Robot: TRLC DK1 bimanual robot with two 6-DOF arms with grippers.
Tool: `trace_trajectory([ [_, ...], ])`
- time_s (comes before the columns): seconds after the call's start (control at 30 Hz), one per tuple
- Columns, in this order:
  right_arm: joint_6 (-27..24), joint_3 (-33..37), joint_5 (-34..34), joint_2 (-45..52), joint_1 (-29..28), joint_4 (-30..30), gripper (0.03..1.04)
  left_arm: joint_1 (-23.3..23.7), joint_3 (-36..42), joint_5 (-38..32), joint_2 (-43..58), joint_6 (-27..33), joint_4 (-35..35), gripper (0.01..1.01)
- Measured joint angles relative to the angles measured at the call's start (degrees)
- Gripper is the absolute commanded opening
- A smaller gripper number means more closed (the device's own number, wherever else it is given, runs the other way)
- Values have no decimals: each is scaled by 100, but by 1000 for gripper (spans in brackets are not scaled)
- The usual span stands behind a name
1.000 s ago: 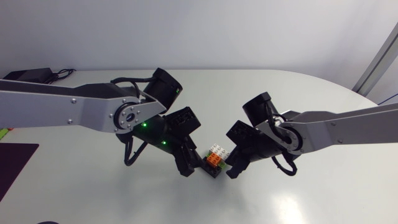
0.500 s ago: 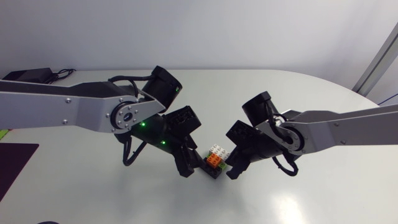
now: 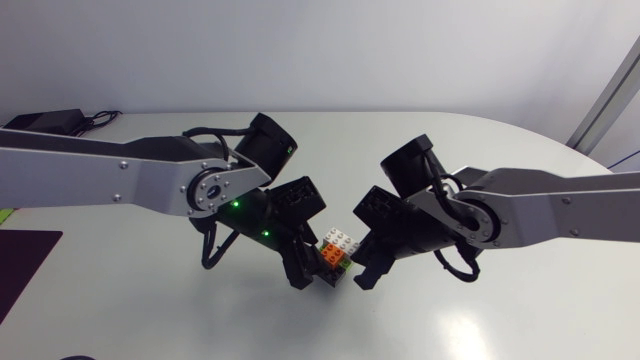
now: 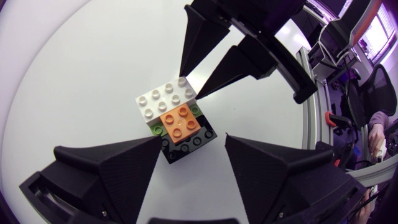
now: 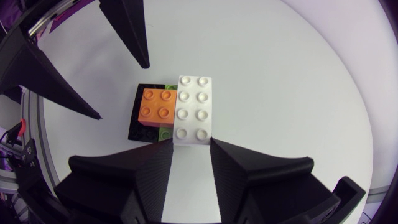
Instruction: Disassemble duplo
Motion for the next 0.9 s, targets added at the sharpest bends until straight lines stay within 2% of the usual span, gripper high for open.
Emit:
trace_trajectory([
  [0.43, 20, 87, -7, -251, 136, -186, 270, -15, 0, -177, 684, 24, 4, 716],
  [0.73, 20, 103, -7, -297, 160, -280, 270, -61, 0, -564, 699, 50, 61, 716],
  [0.9, 17, 81, 98, -210, 201, -116, 270, 170, -4, -284, 177, -4, 87, 718],
])
